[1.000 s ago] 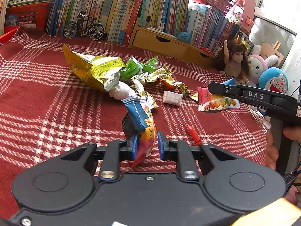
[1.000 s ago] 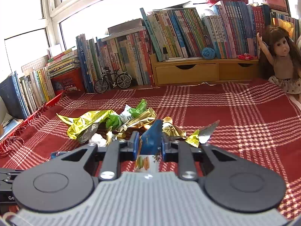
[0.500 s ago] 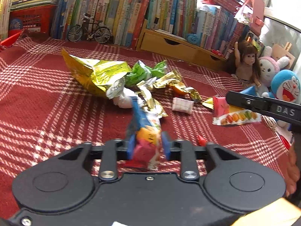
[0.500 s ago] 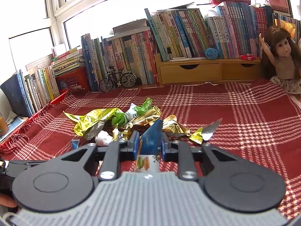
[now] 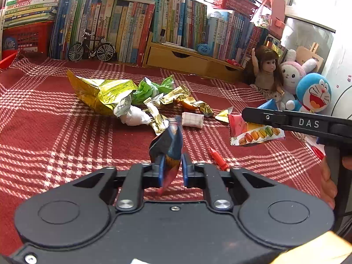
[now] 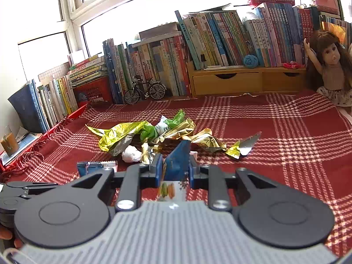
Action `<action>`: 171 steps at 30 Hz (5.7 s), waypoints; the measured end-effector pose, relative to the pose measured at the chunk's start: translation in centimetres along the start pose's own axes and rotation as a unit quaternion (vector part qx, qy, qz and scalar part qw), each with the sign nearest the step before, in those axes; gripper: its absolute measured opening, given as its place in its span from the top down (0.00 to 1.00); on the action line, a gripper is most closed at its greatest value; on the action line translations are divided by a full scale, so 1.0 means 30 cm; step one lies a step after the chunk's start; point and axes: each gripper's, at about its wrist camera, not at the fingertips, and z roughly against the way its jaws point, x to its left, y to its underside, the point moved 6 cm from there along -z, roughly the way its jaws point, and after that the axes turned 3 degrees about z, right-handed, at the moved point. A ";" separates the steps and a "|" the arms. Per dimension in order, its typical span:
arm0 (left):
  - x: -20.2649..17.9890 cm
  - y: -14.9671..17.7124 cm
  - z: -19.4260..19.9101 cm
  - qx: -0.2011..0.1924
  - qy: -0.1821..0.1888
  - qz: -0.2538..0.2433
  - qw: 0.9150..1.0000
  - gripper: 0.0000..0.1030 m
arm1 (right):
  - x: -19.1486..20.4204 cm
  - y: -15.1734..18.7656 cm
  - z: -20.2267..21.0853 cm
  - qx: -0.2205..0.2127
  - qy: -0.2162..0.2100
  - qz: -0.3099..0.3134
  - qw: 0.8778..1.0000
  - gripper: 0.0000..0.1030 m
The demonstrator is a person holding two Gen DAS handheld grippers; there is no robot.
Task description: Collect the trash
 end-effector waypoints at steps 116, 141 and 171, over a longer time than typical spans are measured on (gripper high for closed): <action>-0.011 0.588 0.263 0.208 0.013 -0.087 0.974 0.79 | 0.151 0.608 0.240 0.205 -0.116 -0.049 0.971 0.69; -0.033 0.597 0.188 0.231 0.005 -0.105 0.967 0.40 | 0.178 0.587 0.212 0.206 -0.143 -0.031 0.967 0.33; 0.085 -0.100 0.058 -0.014 -0.045 -0.021 0.999 0.44 | 0.104 0.152 0.135 0.055 0.004 0.063 0.997 0.53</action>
